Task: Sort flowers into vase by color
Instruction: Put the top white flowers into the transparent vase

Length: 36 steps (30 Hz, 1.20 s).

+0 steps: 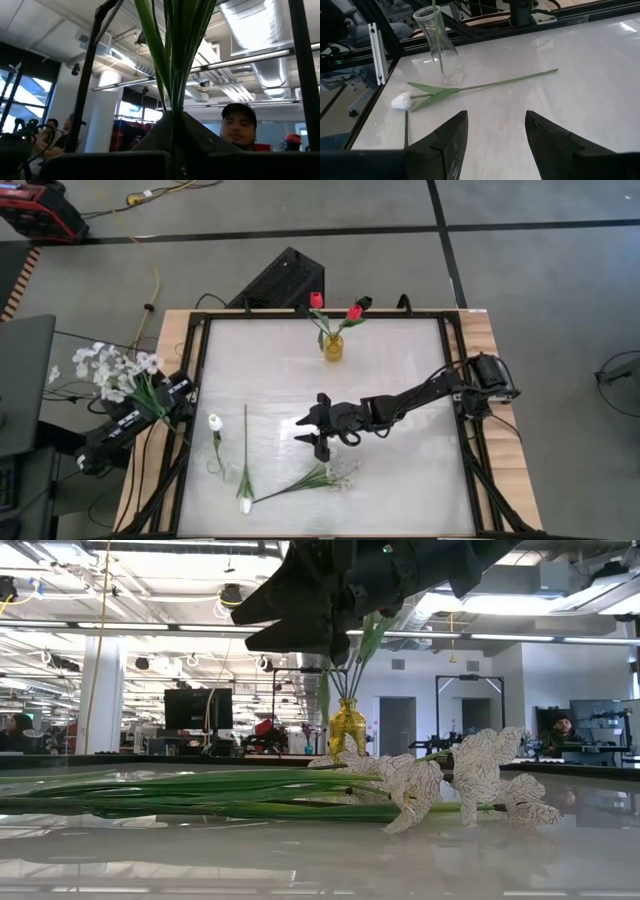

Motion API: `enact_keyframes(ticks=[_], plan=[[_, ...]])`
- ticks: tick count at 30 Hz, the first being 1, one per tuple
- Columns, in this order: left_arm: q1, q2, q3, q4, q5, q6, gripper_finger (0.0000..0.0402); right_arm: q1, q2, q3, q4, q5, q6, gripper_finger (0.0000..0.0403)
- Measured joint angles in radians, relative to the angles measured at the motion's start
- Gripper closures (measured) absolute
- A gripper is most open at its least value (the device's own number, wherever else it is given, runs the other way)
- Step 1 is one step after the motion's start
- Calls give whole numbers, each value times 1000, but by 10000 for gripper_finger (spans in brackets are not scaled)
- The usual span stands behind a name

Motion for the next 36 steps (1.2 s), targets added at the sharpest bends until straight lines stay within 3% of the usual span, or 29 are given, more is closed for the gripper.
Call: enact_keyframes(ticks=[8,15,19,23,30,36], plan=[[0,0,-1,-60,19,53,400,2,0,0,-1,-2,-2,179],[0,0,-1,-240,15,261,400,-2,0,0,0,-1,-2,179],[-30,0,-1,-359,-43,376,400,-1,0,0,0,-1,-2,179],[-139,1,-1,-451,-83,500,401,-3,0,0,0,-1,-2,179],[-454,2,-1,-689,-212,807,401,-14,0,0,4,-1,-2,179],[-656,2,-1,-661,-200,850,401,-16,0,0,0,-1,-7,179]])
